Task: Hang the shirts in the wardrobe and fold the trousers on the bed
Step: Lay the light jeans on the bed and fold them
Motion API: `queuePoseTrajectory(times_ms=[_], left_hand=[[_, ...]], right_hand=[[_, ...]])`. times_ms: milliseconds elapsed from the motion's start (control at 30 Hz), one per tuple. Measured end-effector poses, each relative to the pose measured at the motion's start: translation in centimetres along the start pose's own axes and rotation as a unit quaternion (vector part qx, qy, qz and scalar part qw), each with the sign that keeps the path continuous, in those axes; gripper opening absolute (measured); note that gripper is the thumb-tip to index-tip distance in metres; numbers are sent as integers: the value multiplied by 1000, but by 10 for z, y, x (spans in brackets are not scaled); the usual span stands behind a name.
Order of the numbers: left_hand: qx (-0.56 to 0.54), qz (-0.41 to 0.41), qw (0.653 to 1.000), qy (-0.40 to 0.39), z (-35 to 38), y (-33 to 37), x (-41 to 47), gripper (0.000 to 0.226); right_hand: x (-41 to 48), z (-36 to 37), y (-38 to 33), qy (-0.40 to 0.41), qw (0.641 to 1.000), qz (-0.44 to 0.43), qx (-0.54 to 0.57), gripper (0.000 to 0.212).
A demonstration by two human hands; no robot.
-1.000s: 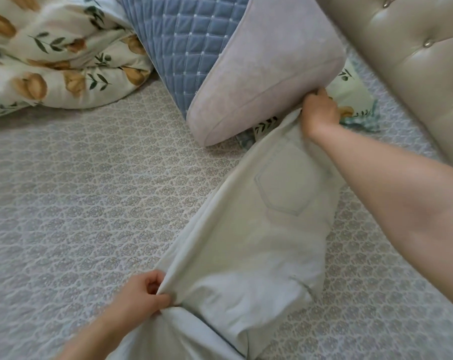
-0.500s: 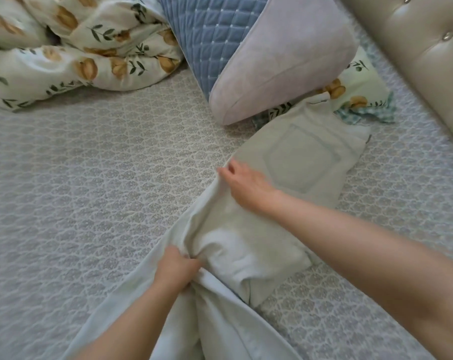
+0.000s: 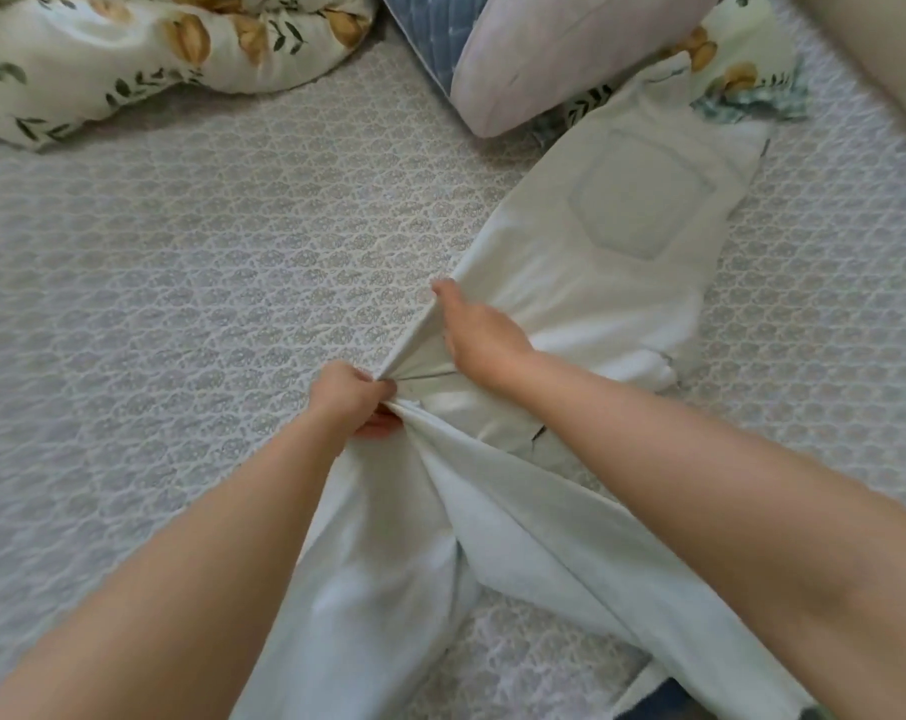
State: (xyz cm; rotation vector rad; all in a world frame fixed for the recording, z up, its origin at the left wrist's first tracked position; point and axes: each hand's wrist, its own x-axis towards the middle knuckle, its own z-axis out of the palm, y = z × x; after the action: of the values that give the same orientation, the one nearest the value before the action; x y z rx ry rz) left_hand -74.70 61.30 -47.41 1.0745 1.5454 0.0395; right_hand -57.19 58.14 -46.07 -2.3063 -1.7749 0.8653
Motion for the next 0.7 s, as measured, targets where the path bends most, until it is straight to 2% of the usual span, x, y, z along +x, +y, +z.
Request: queuePoseTrajectory(times_ms=[67,167,233,267,367,433,533,633,700], left_hand=[[-8,20,999,-48,-5,-17,-9,25],[41,47,996,-66,-14,-51,-29,34],[172,105,979,0,-30,-80,-39,15],[219,124,967,35,-40,-95,-47,5],[221,122,963,90,-68,-144,-72,18],[202,89,971,96,-84,-171,-88,21],[163,31,985,39,-104,-199,-110,18],[100,19,994,-31,-117,-217,-136,31],[97,43,992,-69,-123,-224,-147,29]], right_hand=[[-25,11,3,32,999,23,34,55],[-72,25,9,0,998,42,46,46],[-102,33,11,-13,999,52,-4,35],[-117,37,11,12,998,44,-42,31],[-167,56,2,139,988,0,-67,24],[-201,76,-10,165,986,2,-26,16],[-243,119,-32,80,989,86,87,11],[-269,153,-59,21,942,205,267,7],[-280,169,-74,5,904,247,350,5]])
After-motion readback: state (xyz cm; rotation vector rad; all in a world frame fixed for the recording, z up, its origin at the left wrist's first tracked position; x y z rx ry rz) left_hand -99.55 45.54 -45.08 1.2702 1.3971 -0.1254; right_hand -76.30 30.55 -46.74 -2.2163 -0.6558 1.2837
